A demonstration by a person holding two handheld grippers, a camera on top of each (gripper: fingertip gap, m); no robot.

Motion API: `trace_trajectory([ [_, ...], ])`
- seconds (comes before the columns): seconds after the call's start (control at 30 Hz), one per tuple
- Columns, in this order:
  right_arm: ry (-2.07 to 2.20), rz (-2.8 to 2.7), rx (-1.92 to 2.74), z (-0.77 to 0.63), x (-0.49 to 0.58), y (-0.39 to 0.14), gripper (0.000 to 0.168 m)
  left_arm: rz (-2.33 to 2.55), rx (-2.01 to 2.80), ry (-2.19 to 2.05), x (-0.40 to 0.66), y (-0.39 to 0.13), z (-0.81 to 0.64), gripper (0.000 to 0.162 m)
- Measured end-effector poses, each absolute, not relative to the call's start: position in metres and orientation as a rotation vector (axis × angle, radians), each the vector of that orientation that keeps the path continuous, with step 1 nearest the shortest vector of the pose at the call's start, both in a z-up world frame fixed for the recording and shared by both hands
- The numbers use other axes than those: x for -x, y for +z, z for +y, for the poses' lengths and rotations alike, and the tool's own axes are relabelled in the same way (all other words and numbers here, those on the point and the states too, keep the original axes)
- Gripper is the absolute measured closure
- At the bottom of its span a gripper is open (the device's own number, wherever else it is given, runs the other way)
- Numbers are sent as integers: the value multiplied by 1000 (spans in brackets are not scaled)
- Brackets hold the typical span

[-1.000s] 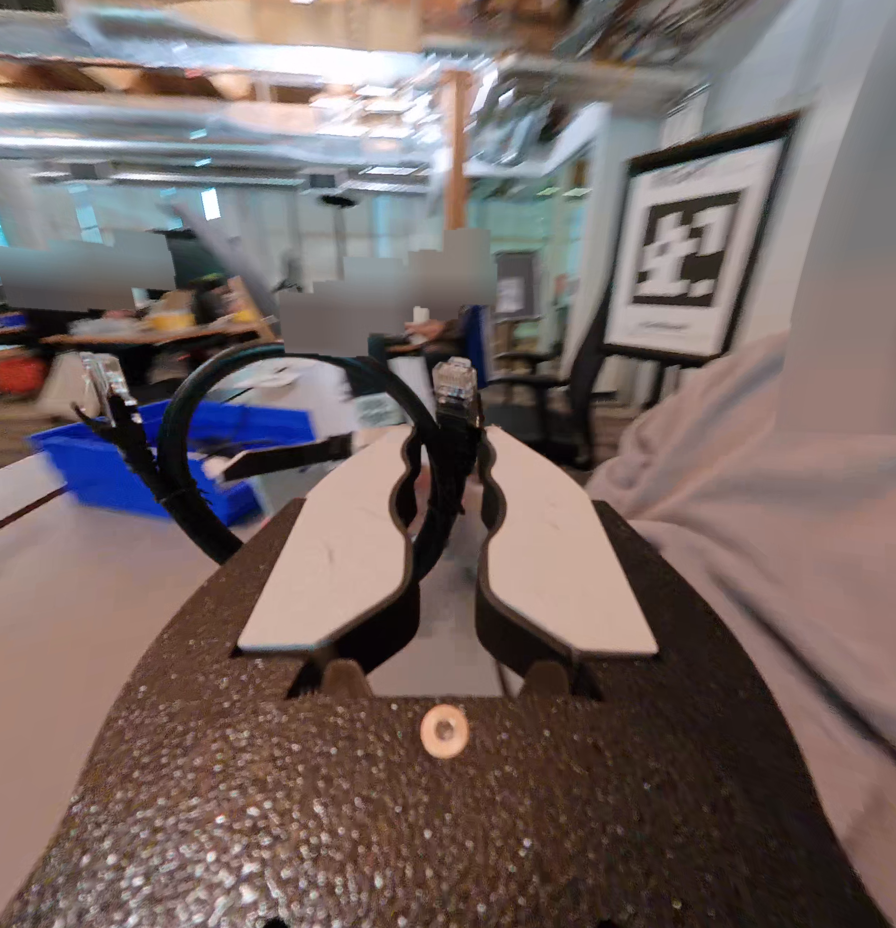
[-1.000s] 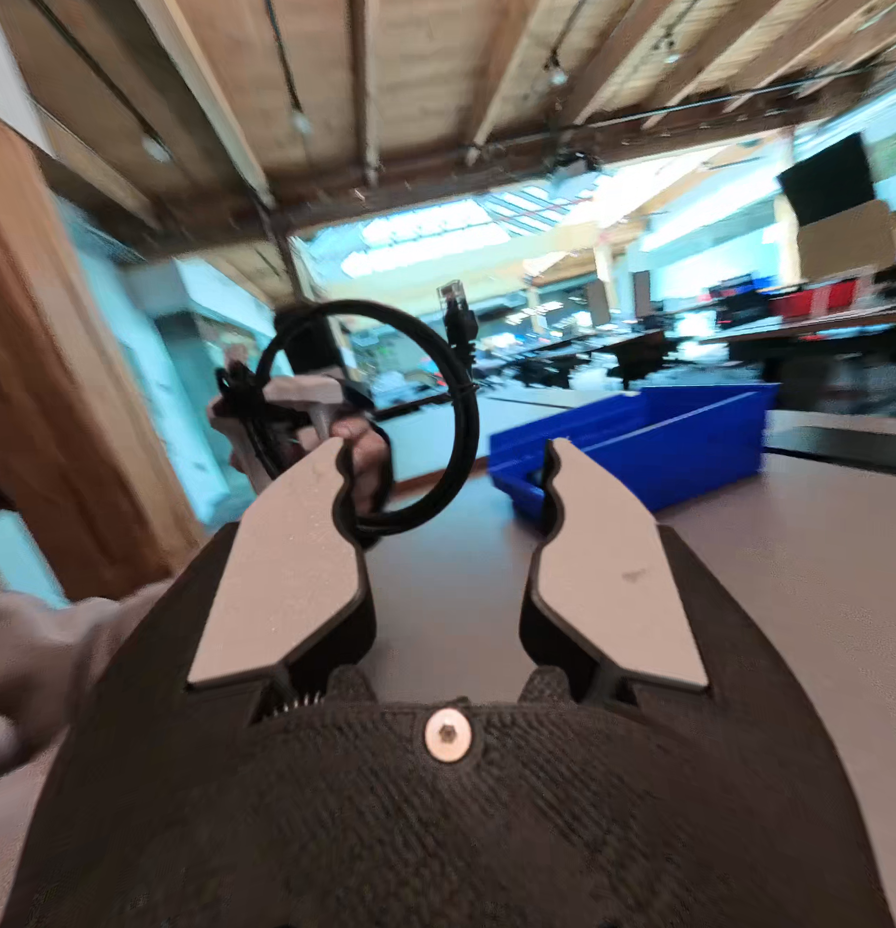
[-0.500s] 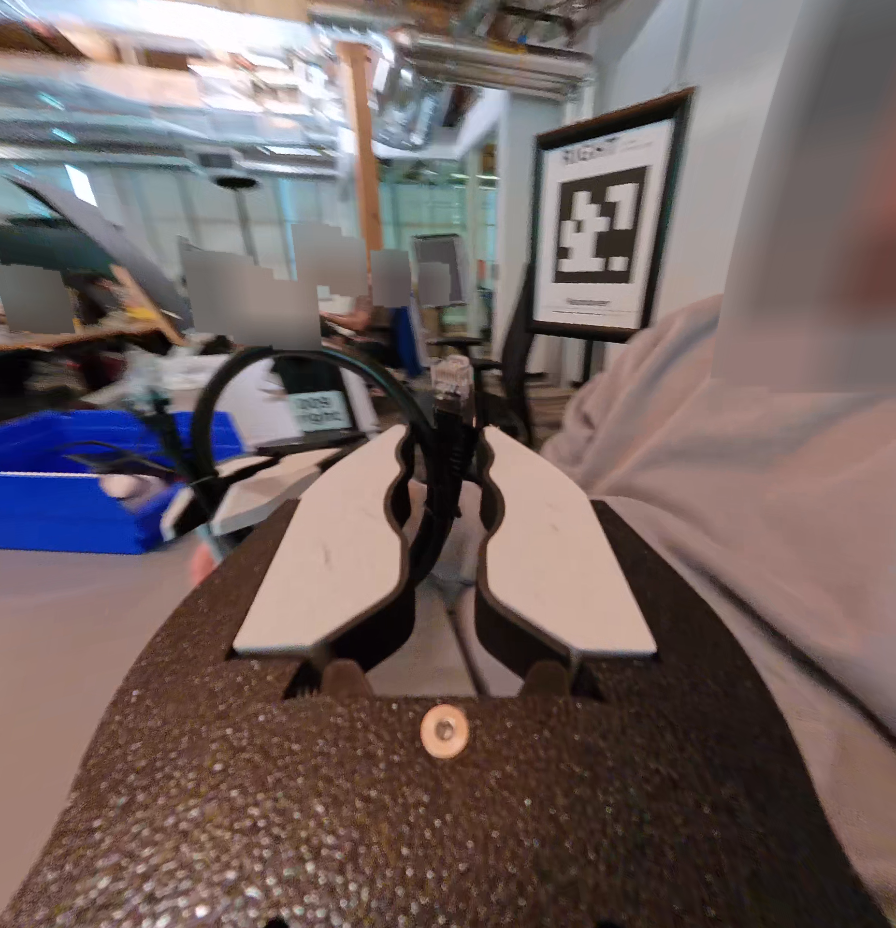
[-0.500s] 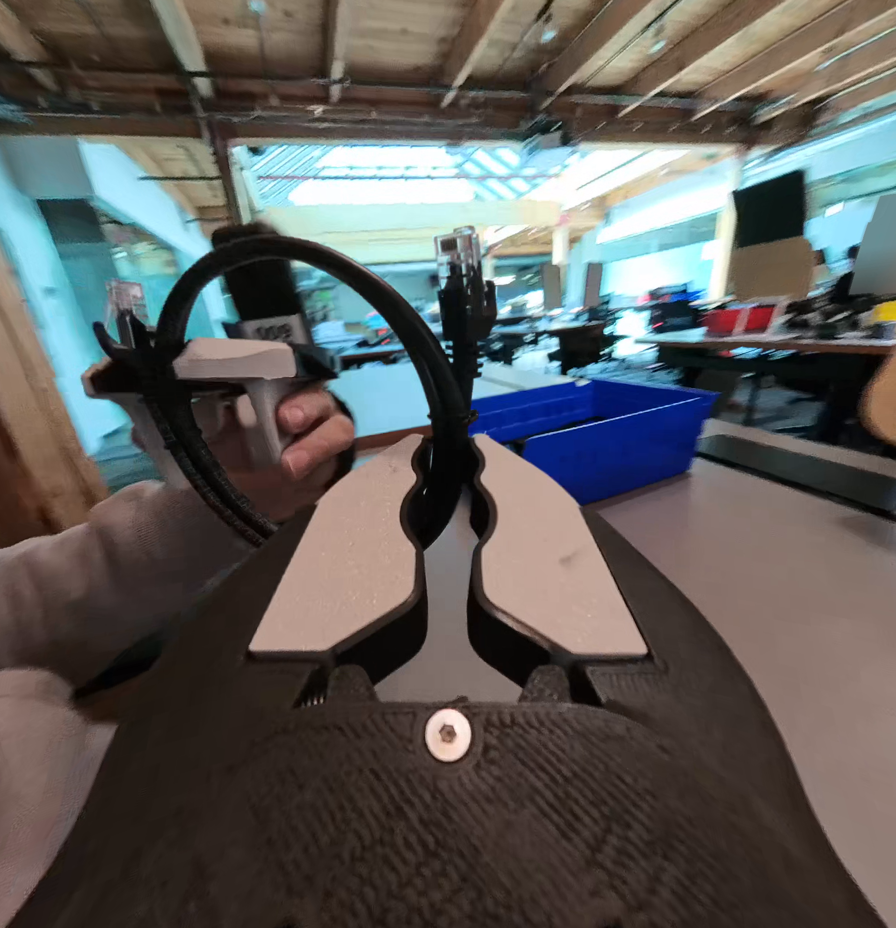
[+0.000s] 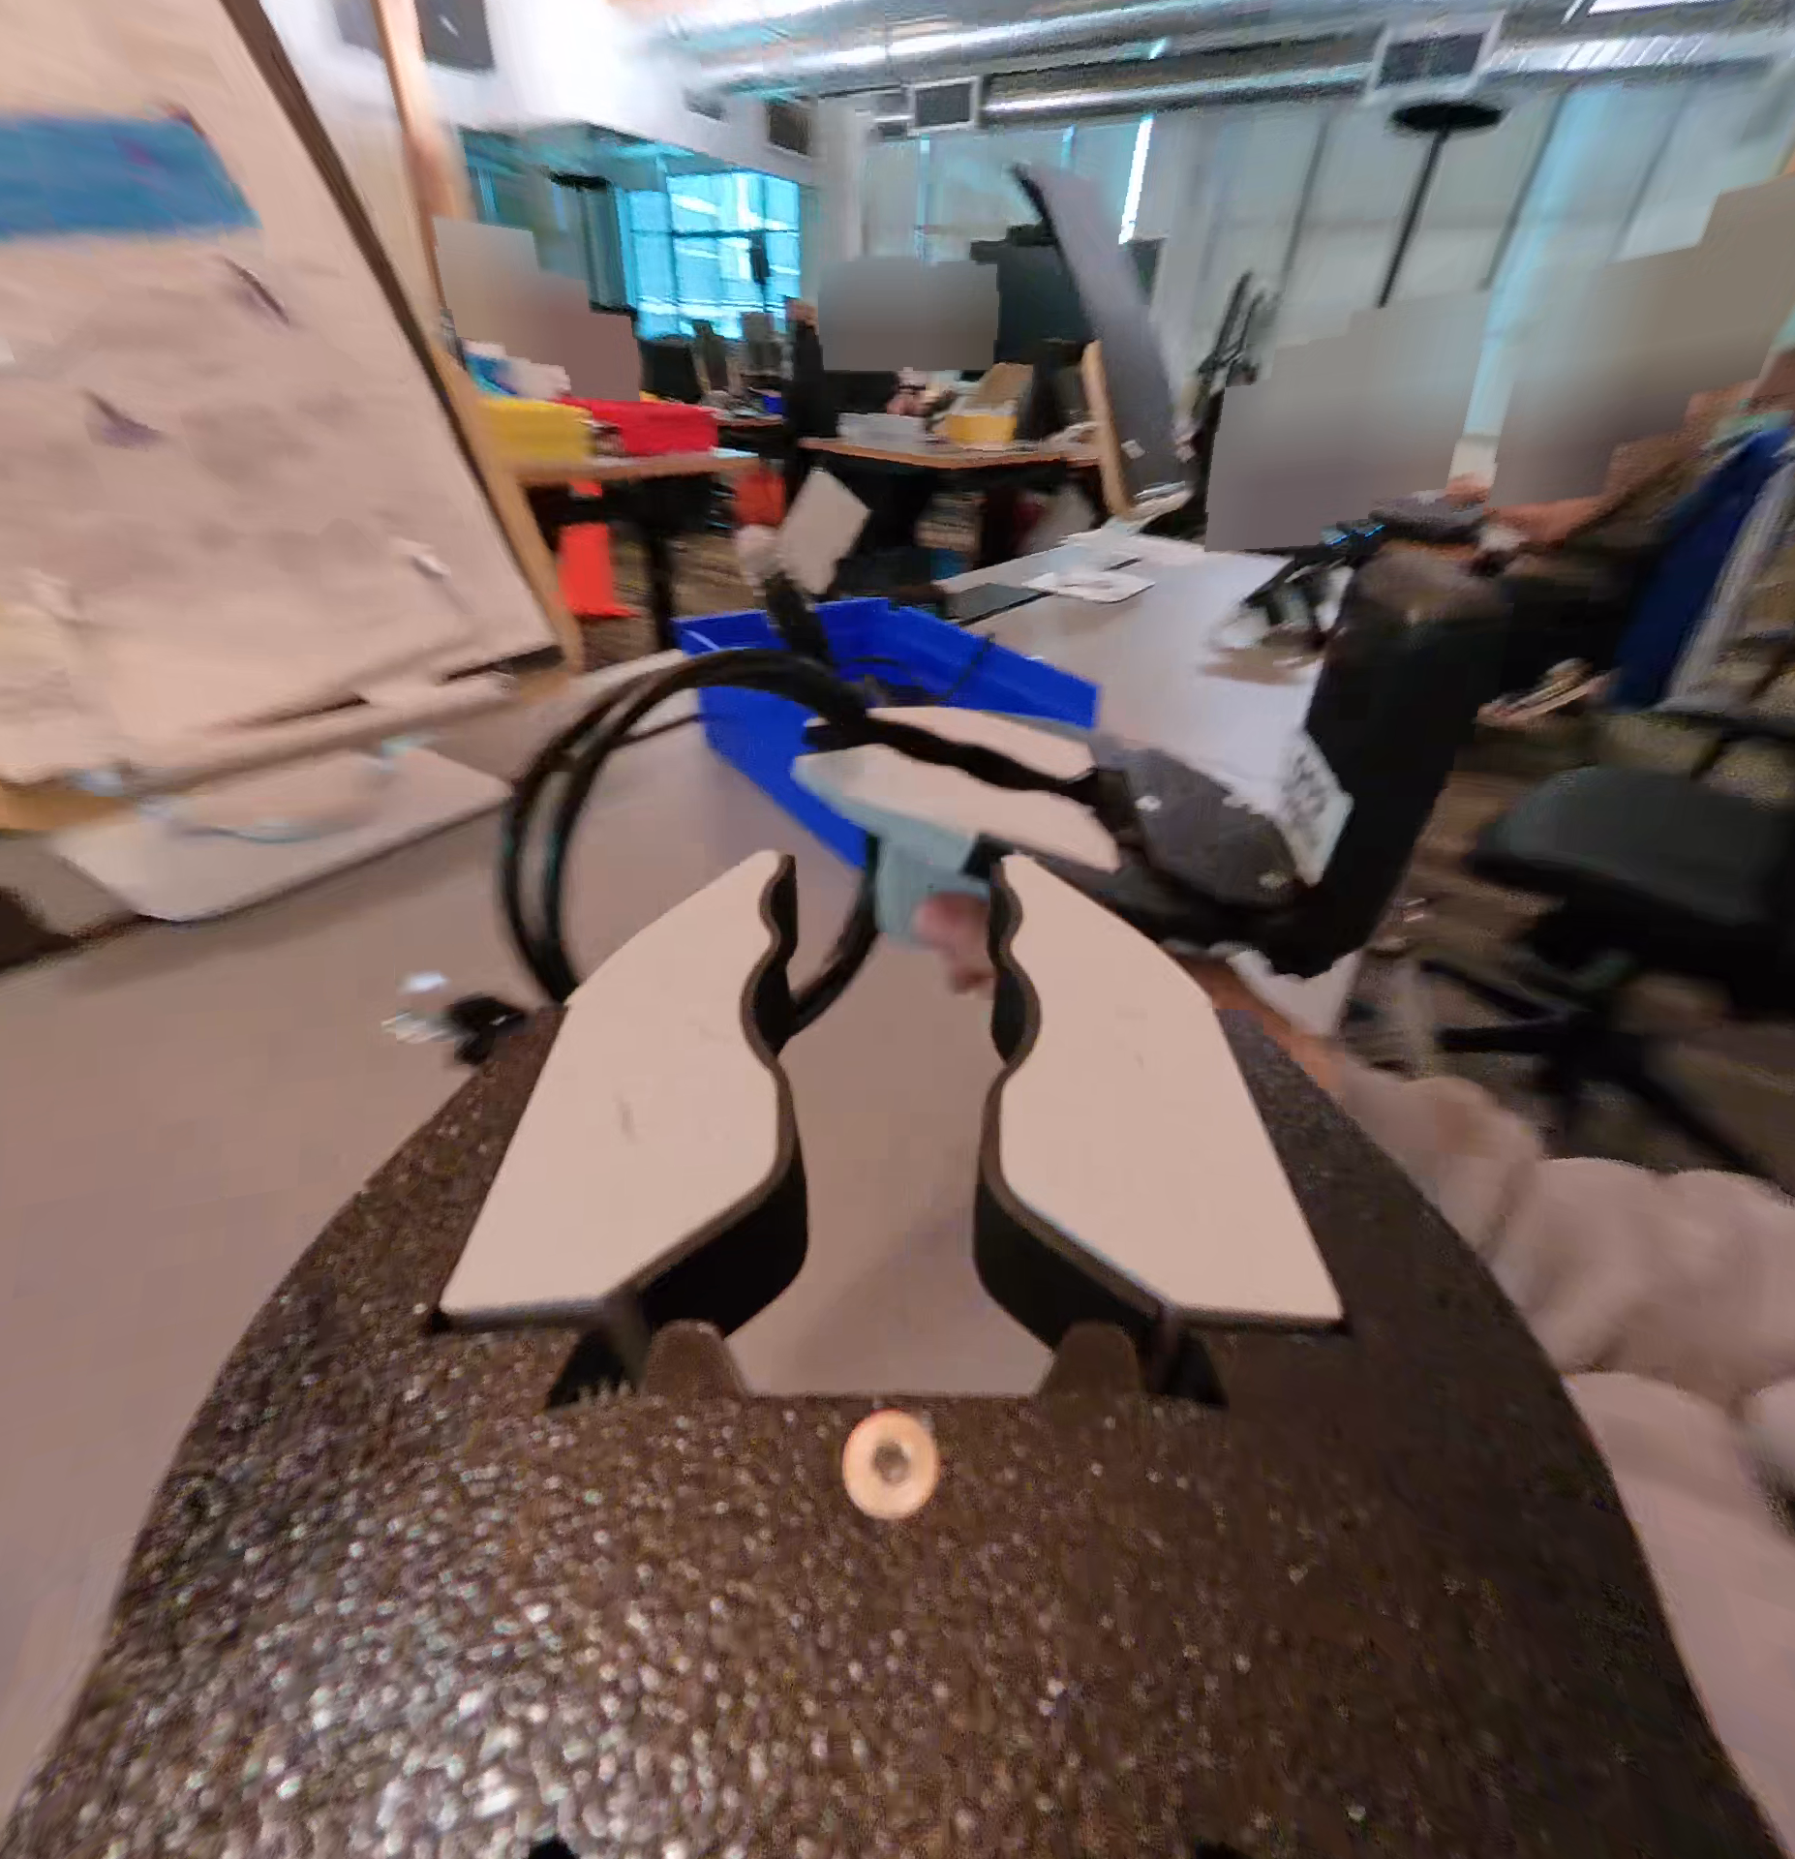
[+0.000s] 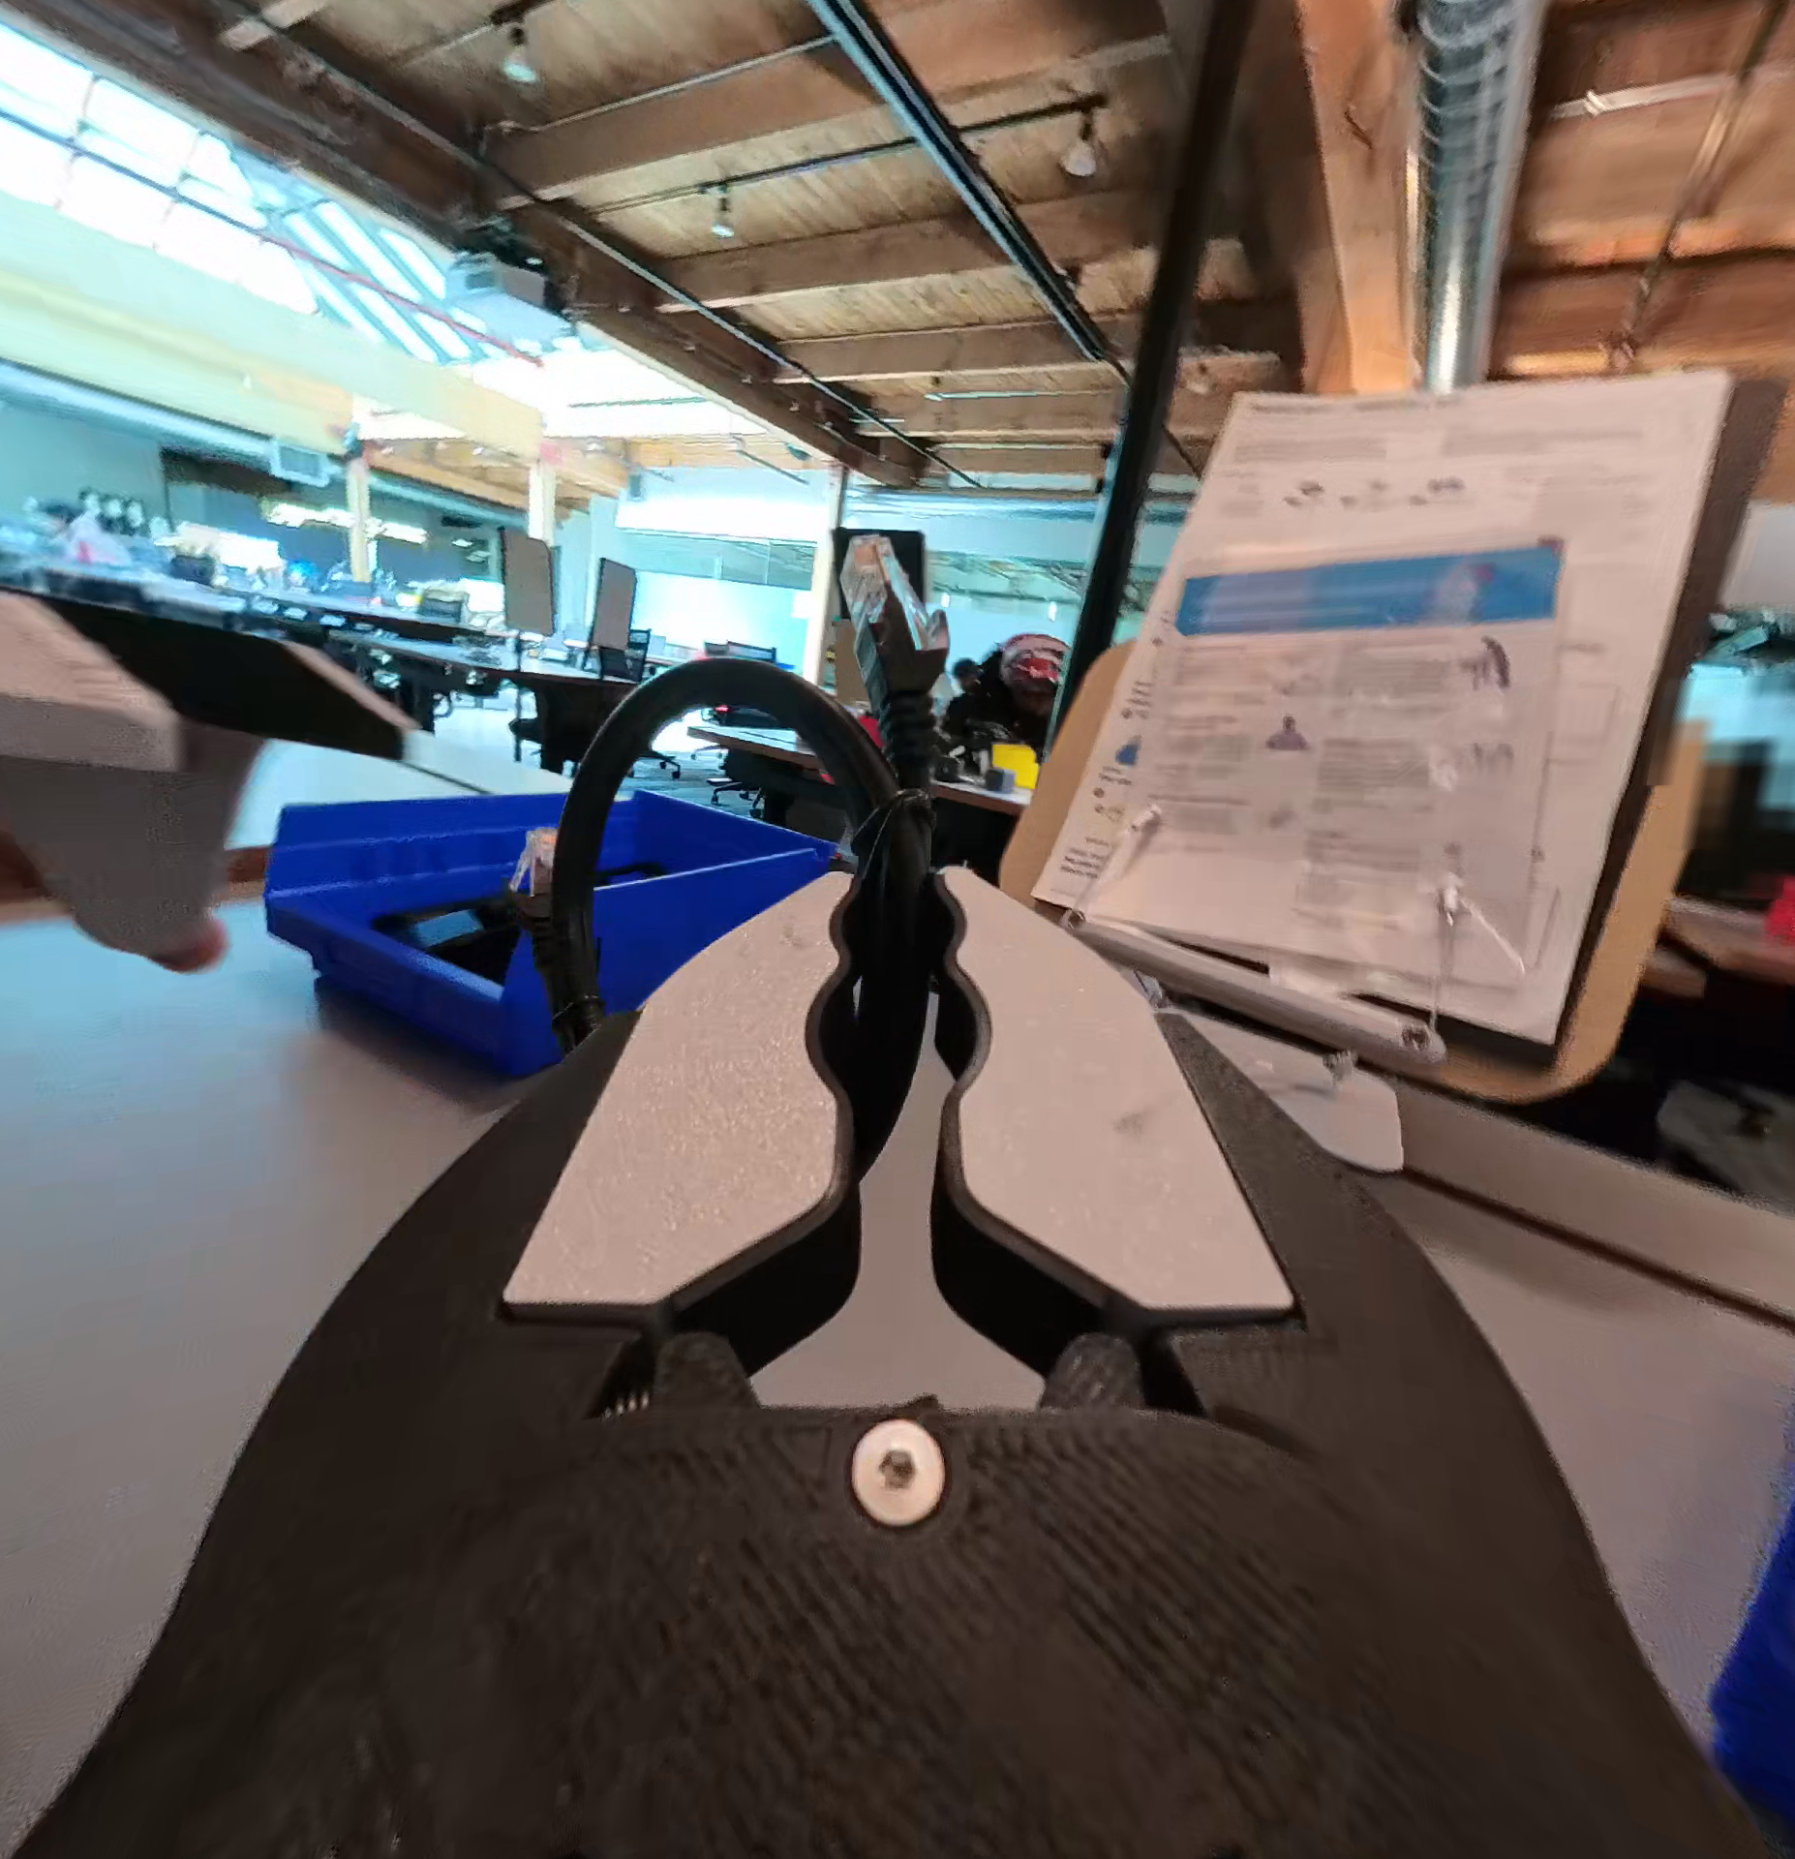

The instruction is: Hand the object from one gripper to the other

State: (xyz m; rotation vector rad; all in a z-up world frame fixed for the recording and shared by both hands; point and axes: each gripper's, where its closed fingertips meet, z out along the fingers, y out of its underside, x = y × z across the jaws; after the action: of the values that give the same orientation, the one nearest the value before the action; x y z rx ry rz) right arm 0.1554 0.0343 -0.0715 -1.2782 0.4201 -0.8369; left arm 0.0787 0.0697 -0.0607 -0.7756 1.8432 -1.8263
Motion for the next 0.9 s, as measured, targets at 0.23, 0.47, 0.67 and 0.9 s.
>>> trace_trajectory([
  [0.23, -988, 52, 1386, 78, -115, -72, 158, 1704, 1008, -2038, -98, -70, 69, 110],
  [0.47, -1030, -89, 1442, 91, -101, -79, 156, 1664, 1064, -2043, -104, -75, 76, 123],
  [0.67, -1015, -179, 1438, 95, -94, -82, 150, 1676, 963, -2183, -96, -68, 71, 144],
  [0.9, -868, -129, 1423, 94, -93, -84, 140, 1607, 928, -2299, -99, -54, 93, 149],
])
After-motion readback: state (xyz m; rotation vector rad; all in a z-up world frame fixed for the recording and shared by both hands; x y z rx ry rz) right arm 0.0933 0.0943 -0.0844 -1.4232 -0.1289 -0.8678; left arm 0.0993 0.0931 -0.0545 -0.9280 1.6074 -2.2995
